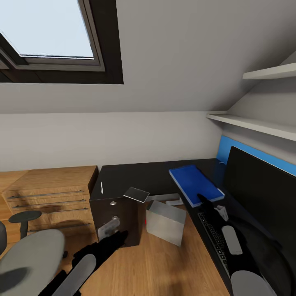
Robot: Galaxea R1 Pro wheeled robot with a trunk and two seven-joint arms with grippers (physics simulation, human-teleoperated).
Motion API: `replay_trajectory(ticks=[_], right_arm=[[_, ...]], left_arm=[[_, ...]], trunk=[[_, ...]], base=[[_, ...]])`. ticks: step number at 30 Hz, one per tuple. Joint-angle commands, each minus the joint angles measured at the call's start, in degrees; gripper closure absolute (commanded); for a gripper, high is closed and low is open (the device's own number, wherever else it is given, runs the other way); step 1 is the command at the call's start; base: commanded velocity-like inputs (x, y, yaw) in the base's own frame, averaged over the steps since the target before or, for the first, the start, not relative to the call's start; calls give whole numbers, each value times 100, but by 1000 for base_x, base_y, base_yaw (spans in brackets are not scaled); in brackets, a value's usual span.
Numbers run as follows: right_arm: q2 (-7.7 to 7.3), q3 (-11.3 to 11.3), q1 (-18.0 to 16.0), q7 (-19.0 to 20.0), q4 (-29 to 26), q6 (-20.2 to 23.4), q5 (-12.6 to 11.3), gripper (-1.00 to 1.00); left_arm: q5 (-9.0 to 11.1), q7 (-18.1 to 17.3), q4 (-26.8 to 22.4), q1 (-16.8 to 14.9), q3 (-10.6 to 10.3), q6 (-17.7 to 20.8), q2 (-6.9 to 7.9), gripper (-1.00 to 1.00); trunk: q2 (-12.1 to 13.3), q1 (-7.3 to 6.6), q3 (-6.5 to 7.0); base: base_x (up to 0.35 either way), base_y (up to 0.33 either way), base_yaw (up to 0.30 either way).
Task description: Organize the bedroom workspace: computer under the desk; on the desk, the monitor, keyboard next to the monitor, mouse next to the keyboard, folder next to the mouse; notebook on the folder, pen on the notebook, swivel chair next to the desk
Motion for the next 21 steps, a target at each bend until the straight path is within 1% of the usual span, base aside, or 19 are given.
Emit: replay_trajectory(ticks=[1, 3, 4, 6, 7, 9, 12, 21], right_arm=[[9, -30, -45, -67, 56, 22, -52, 100], [13, -29, -127, -172, 118, -2, -71, 100], [45, -28, -227, -255, 192, -25, -84, 100], [110, -27, -255, -274, 235, -88, -81, 100], [170, -6, -274, -286, 265, -326, -55, 100], [199, 60, -276, -271, 284, -488, -39, 100], [206, 105, -275, -259, 294, -523, -38, 100], [220, 114, -273, -210, 316, -518, -83, 100]], left_arm=[[25, 72, -51, -7, 106, 69, 7, -100], [21, 100, -85, -7, 215, 111, 14, -100], [19, 113, -110, -6, 302, 139, 35, -100], [18, 119, -116, -7, 318, 144, 41, -100], [18, 125, -120, -7, 321, 144, 45, -100], [18, 127, -122, -5, 320, 144, 46, -100], [21, 128, -122, -4, 303, 144, 43, -100], [35, 114, -122, -8, 270, 185, 35, -100]], trunk=[[-9, 2, -11], [-9, 2, -11], [-9, 2, -11], [-9, 2, -11], [-9, 2, -11], [-9, 2, -11], [-9, 2, -11], [-9, 2, -11]], base=[[0, 0, 0], [0, 0, 0], [0, 0, 0], [0, 0, 0], [6, 0, 0], [103, 0, 0], [256, 0, 0], [321, 0, 0]])
